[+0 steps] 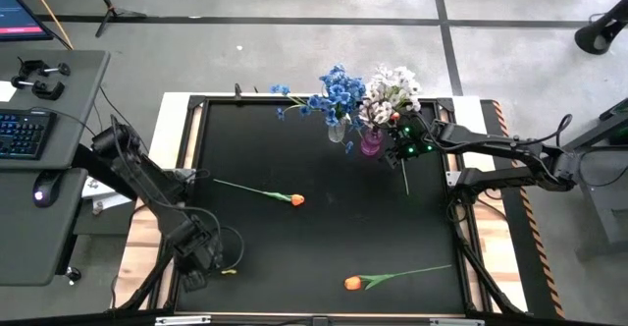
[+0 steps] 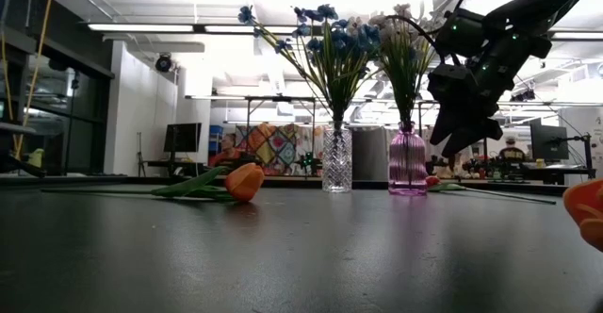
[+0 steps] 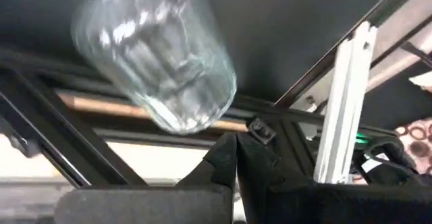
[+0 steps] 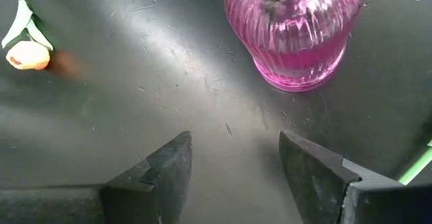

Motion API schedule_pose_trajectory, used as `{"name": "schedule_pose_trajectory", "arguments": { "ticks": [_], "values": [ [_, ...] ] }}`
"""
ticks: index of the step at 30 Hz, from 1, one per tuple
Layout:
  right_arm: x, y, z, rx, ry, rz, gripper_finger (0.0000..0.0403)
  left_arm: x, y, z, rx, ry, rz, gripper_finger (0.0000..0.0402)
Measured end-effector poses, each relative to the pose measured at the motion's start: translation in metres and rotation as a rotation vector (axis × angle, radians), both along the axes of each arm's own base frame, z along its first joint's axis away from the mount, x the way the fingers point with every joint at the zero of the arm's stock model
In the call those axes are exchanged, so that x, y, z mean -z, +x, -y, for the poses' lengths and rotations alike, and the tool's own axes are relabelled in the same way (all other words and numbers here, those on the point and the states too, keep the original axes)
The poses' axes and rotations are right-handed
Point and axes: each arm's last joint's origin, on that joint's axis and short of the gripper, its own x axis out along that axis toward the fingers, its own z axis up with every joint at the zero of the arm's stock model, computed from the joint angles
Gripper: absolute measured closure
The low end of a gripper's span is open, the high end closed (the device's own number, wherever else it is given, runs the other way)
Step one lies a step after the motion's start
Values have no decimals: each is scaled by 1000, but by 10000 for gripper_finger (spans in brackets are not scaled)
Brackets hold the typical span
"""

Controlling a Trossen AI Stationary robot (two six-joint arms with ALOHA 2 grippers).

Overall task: Sort flowers into vase by color
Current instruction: Move the bottom transparent vase to the center table

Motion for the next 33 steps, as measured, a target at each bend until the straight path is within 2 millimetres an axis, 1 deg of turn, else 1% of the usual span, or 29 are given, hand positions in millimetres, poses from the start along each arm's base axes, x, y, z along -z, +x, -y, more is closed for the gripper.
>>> {"name": "schedule_pose_trajectory", "arguments": {
  "ticks": [6,11,18,23,24,26,28,30,33],
  "values": [
    [0,0,0,0,-1,2,194,15,-21,6,-51,11,-152,401],
    [0,0,0,0,-2,2,194,27,-25,8,-73,1,-141,401],
    [0,0,0,-2,-4,3,194,40,-30,-1,-92,55,-138,401],
    [0,0,0,2,-2,4,194,42,-20,-11,-94,53,-97,401],
    [0,0,0,3,-2,6,194,42,-17,-13,-99,59,-79,401],
    [-1,1,1,4,-5,12,194,46,-8,-18,-111,101,11,401],
    [-1,1,1,11,-2,16,194,47,-3,-25,-124,132,46,401],
    [-1,2,1,13,-4,22,194,45,5,-28,-135,109,84,401],
    [-2,2,1,18,-4,30,194,46,13,-38,-147,118,109,401]
  ]
}}
